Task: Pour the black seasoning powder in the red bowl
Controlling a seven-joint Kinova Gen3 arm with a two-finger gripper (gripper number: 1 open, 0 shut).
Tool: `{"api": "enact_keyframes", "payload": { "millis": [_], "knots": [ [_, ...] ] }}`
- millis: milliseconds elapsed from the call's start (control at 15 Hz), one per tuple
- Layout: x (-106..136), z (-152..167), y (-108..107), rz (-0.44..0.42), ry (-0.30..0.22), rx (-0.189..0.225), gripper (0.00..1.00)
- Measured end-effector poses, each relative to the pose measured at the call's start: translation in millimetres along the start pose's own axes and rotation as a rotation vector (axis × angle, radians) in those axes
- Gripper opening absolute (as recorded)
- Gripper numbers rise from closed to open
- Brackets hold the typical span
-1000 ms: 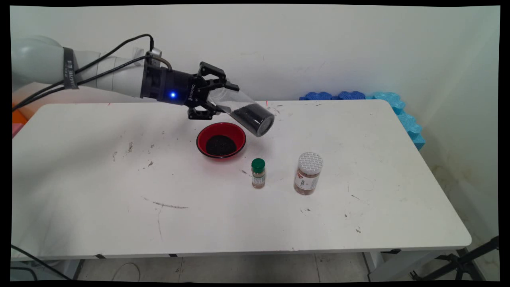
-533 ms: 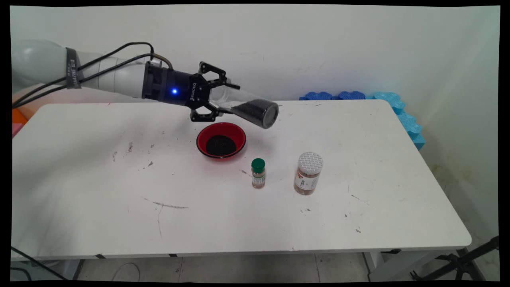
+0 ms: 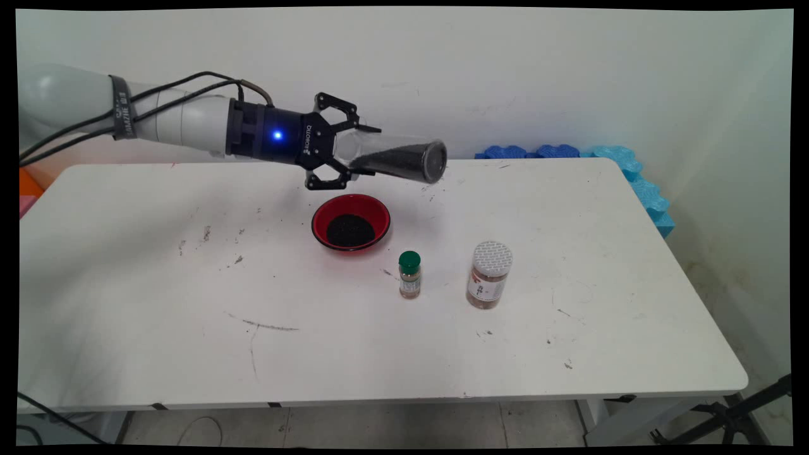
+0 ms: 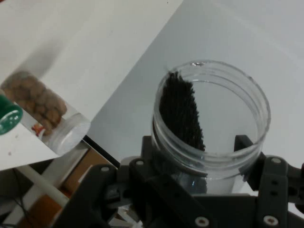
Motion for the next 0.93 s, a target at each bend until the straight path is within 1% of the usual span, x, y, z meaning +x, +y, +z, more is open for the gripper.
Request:
{"api": "enact_keyframes", "payload": {
  "millis": [400, 933],
  "knots": [
    [3.9, -1.2, 0.1, -0.106, -0.008, -0.019, 0.00],
    [10.5, 0.0, -1.3, -0.178, -0.013, -0.035, 0.00]
  ]
}}
